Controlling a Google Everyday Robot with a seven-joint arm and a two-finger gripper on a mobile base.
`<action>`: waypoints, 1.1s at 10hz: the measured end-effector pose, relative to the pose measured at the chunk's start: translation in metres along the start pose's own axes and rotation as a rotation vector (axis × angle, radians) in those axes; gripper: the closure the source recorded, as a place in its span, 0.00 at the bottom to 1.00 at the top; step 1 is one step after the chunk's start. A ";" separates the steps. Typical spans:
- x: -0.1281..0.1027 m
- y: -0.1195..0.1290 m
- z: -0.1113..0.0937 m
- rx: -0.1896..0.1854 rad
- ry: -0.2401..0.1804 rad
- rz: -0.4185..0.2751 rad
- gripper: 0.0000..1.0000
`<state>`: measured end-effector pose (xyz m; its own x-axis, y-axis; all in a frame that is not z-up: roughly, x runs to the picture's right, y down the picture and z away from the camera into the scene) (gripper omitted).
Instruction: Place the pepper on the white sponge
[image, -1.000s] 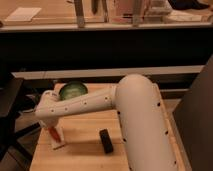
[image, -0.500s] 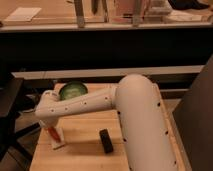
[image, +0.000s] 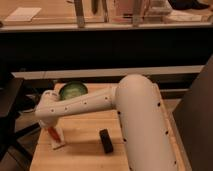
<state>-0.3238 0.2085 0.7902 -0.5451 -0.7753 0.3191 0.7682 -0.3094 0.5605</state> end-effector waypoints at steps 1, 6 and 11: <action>0.000 0.000 0.000 0.002 -0.001 -0.004 0.83; -0.001 -0.003 0.000 0.010 -0.003 -0.022 0.83; -0.001 -0.004 0.000 0.016 -0.005 -0.036 0.88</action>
<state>-0.3267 0.2108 0.7875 -0.5740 -0.7611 0.3021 0.7424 -0.3281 0.5841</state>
